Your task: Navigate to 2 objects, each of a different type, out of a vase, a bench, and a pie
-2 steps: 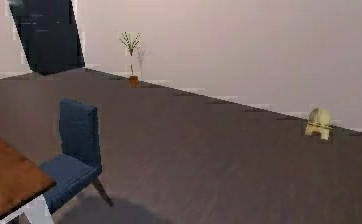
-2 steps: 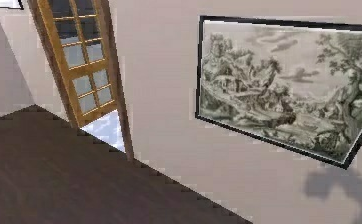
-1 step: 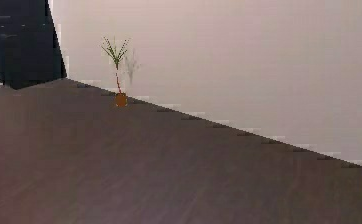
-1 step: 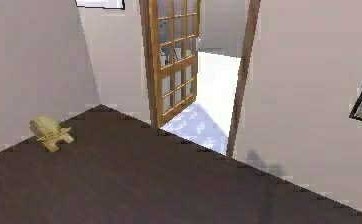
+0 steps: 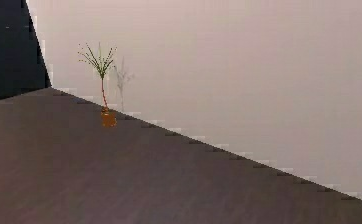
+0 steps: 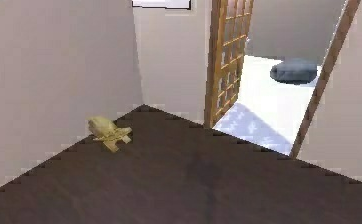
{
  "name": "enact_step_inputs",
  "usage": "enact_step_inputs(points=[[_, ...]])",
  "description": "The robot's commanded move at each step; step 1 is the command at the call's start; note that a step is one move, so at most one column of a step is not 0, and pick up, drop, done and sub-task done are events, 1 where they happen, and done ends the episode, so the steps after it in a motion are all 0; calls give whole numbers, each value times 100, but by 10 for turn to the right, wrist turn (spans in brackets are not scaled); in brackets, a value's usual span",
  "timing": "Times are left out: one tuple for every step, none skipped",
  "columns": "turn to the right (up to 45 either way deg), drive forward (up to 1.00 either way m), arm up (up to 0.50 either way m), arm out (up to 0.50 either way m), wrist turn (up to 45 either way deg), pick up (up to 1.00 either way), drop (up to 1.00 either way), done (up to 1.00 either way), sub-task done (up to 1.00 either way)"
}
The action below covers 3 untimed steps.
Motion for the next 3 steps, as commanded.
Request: enact_step_inputs(points=[[-450, 0, 0, 0, 0, 0, 0, 0, 0], [-90, 0, 0, 0, 0, 0, 0, 0, 0], [0, 85, 0, 0, 0, 0, 0, 0, 0]])
